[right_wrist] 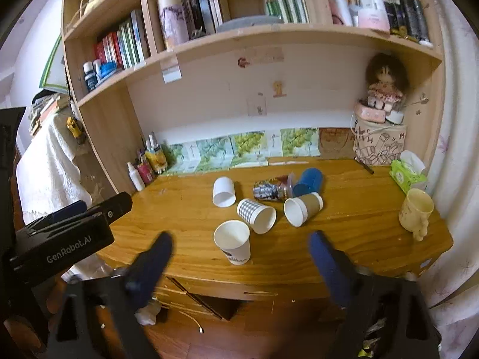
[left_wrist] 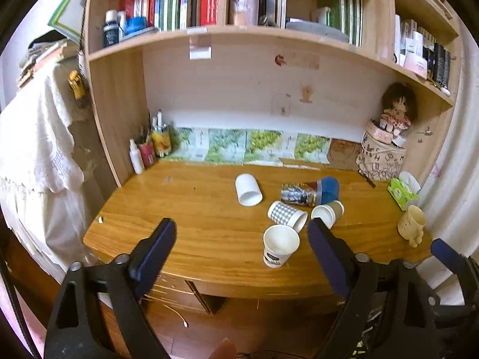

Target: Flip cup upright

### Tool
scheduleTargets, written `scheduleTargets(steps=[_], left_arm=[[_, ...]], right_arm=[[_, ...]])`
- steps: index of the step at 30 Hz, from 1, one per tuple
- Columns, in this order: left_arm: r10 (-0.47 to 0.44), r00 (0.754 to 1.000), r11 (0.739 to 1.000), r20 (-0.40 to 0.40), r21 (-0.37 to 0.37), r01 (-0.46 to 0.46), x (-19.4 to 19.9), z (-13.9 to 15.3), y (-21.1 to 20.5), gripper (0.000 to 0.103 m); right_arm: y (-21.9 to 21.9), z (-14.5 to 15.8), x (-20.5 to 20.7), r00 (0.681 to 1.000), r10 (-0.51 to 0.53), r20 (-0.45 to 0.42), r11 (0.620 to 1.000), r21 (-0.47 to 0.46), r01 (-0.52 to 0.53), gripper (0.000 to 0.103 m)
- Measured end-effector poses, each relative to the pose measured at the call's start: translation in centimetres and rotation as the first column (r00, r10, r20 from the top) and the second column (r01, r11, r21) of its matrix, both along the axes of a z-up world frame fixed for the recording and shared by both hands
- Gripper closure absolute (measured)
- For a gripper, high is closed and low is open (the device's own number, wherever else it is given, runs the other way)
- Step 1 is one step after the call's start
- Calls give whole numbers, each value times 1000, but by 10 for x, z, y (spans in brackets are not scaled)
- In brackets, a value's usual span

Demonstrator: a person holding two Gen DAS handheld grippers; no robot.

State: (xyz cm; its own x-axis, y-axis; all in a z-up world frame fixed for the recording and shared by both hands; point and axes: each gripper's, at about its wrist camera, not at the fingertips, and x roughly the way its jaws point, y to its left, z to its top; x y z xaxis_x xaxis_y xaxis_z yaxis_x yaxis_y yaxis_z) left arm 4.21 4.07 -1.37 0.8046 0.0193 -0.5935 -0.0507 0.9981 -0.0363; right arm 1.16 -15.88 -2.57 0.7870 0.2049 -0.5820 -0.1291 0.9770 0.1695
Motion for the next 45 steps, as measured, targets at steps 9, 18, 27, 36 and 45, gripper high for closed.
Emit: scheduleTargets(steps=[9,18,27,36,45], left_arm=[[45,993,999,108,1,-46,-22,10,2,0],[37,990,997,135,63,-46,-25,11,-10,0],[22,989,997,146,65,-31,-24,11,-15,0],[-6,988,997,153,73,-5,-23,11,-20,0],[-10,988,997,155,73,-1,-22,11,-21,0]], right_arm=[[-7,9,-12,996,-35,79,999,-6,35,0],[-9,13,-21,991,-51,125,999,-8,53,0],[-15,15,-22,987,-77,144,997,-6,78,0],[-16,15,-22,985,-86,147,996,-12,89,0],[-16,14,-21,985,-94,145,995,-18,97,0]])
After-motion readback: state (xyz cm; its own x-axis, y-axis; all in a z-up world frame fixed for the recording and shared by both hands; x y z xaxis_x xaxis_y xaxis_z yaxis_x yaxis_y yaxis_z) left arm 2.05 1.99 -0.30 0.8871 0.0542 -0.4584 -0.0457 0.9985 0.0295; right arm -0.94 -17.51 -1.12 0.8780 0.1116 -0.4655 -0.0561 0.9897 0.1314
